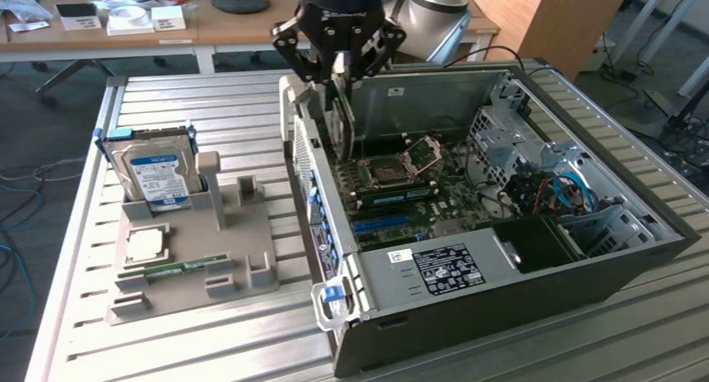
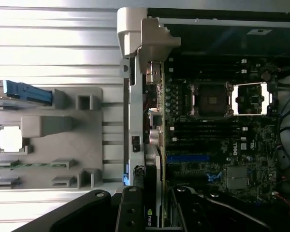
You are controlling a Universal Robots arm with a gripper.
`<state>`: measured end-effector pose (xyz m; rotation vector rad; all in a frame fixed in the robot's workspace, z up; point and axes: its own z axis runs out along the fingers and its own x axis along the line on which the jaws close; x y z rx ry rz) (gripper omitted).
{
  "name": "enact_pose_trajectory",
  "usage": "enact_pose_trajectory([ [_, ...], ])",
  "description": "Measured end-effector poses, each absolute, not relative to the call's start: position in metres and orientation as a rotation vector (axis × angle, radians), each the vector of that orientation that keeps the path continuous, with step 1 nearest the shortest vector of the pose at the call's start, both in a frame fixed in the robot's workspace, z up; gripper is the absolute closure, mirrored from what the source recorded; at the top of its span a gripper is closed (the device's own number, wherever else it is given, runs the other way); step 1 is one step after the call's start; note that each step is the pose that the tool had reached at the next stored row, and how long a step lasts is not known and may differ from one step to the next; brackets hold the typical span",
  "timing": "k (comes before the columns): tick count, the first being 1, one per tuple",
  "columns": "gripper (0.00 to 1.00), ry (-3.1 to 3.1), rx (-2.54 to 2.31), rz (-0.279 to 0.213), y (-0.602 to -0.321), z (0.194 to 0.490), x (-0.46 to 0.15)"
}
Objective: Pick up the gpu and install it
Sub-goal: 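Pick up the gpu and move the gpu toward the slot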
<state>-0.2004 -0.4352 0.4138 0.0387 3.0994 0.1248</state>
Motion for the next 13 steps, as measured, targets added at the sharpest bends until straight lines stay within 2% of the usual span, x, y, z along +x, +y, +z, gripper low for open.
enact_pose_trajectory([
  [13,0.73,3.099,0.039,0.142,-0.435,0.414,-0.150],
])
